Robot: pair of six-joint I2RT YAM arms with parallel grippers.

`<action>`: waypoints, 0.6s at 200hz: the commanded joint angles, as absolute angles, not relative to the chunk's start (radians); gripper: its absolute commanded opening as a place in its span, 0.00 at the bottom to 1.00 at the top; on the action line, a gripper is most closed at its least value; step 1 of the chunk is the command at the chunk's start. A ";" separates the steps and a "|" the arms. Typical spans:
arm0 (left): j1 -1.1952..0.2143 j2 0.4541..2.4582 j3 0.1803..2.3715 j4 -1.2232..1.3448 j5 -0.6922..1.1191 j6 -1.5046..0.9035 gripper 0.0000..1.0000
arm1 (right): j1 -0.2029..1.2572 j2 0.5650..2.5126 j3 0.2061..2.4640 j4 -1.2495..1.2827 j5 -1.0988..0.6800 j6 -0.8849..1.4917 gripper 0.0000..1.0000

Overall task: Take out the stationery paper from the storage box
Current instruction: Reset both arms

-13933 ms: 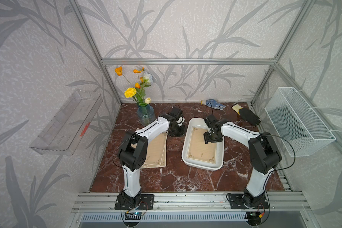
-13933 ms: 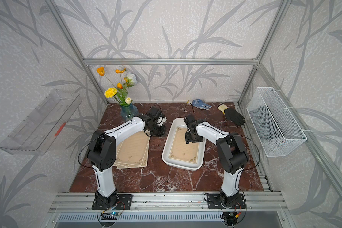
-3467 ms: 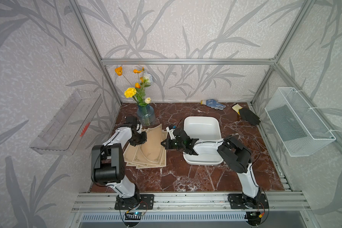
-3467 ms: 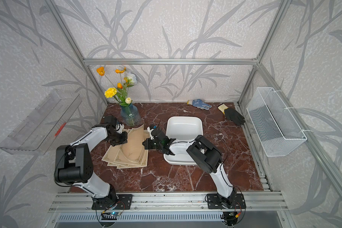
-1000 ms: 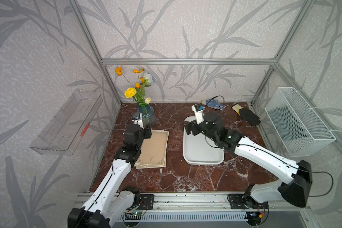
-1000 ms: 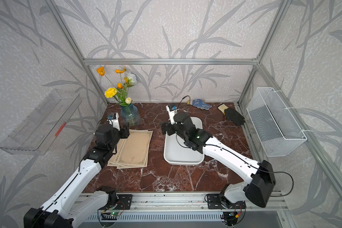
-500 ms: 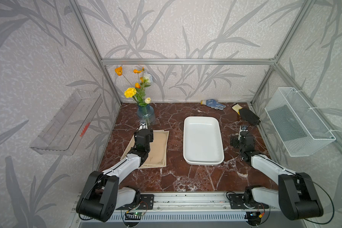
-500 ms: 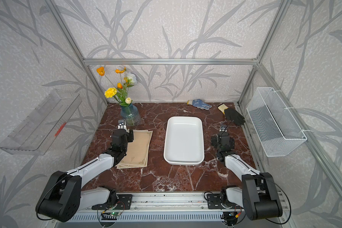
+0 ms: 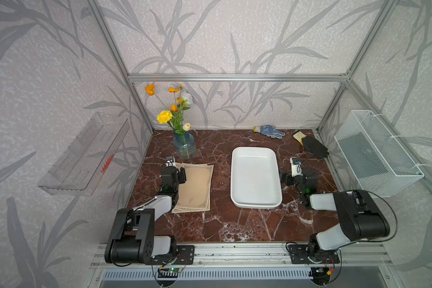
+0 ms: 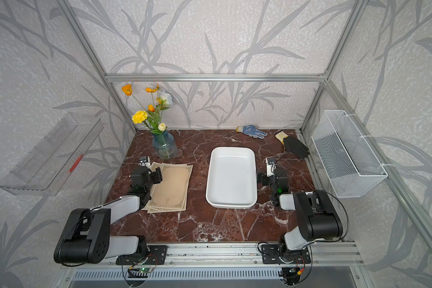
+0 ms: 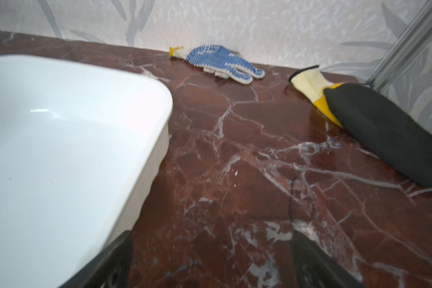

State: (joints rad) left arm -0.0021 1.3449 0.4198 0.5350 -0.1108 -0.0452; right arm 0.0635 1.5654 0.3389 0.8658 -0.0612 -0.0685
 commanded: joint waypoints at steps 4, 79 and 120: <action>0.000 1.355 0.415 0.616 -0.047 0.033 0.71 | 0.058 1.511 0.366 0.869 -0.056 -0.061 0.97; 0.041 1.529 0.380 0.876 0.034 -0.016 0.74 | 0.058 1.535 0.400 0.845 -0.048 -0.049 0.97; 0.061 1.521 0.413 0.792 -0.016 -0.050 0.99 | 0.058 1.532 0.403 0.832 -0.046 -0.051 0.99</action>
State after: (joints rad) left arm 0.0563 1.5276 0.3767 0.7799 0.0101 -0.0326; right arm 0.0635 1.5494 0.3870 0.8394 -0.0532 -0.0536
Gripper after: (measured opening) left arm 0.966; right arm 0.990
